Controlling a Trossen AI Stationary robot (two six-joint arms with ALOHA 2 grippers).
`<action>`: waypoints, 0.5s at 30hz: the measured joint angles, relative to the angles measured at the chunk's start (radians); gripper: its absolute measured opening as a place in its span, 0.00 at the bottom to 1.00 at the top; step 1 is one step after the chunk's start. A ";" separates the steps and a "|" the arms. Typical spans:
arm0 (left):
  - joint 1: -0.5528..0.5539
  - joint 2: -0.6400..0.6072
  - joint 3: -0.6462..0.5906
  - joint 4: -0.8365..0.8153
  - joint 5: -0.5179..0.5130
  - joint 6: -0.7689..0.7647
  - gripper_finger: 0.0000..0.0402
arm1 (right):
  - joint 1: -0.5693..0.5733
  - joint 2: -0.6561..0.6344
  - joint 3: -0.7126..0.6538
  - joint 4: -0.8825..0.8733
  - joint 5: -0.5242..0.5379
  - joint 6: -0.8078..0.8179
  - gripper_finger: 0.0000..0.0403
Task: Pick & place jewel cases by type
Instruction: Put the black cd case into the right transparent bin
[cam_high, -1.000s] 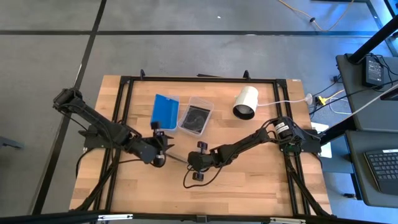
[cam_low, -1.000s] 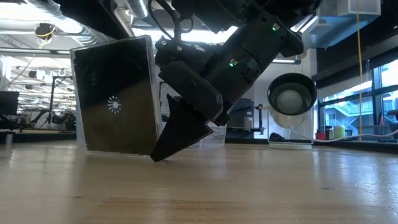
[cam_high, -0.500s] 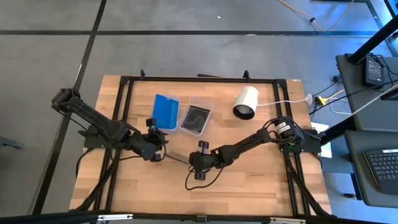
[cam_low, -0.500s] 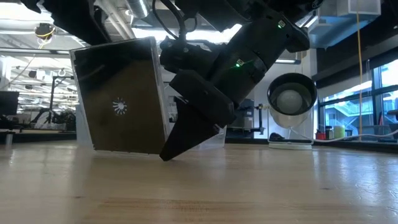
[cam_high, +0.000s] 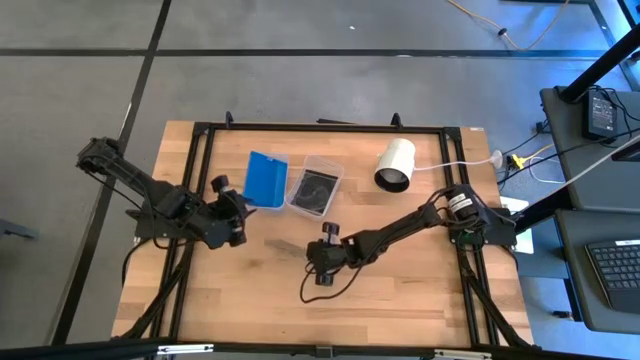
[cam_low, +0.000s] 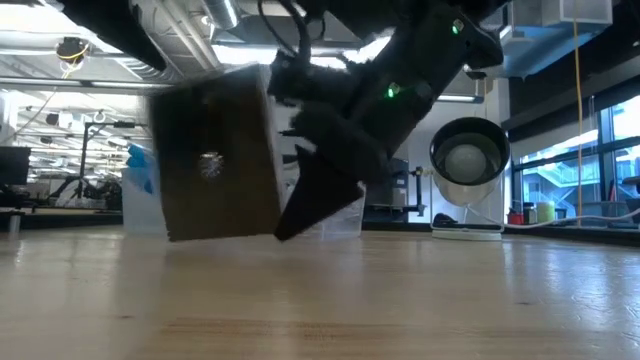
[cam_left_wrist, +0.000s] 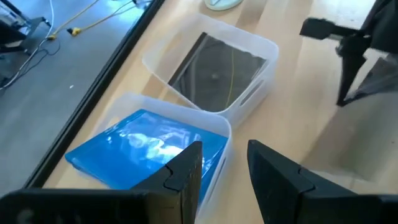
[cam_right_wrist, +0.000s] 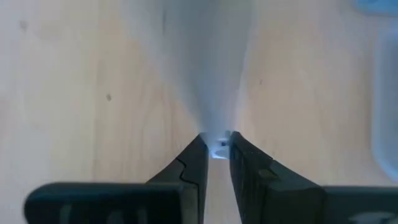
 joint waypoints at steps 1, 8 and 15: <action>0.000 0.000 0.000 -0.004 -0.003 -0.005 0.31 | 0.000 -0.009 0.001 -0.002 -0.002 0.009 0.15; 0.000 0.000 0.000 -0.043 -0.008 -0.018 0.31 | 0.000 -0.055 0.000 -0.038 -0.018 0.011 0.13; 0.000 0.001 0.000 -0.059 -0.008 -0.018 0.31 | 0.001 -0.077 0.001 -0.060 -0.011 0.010 0.13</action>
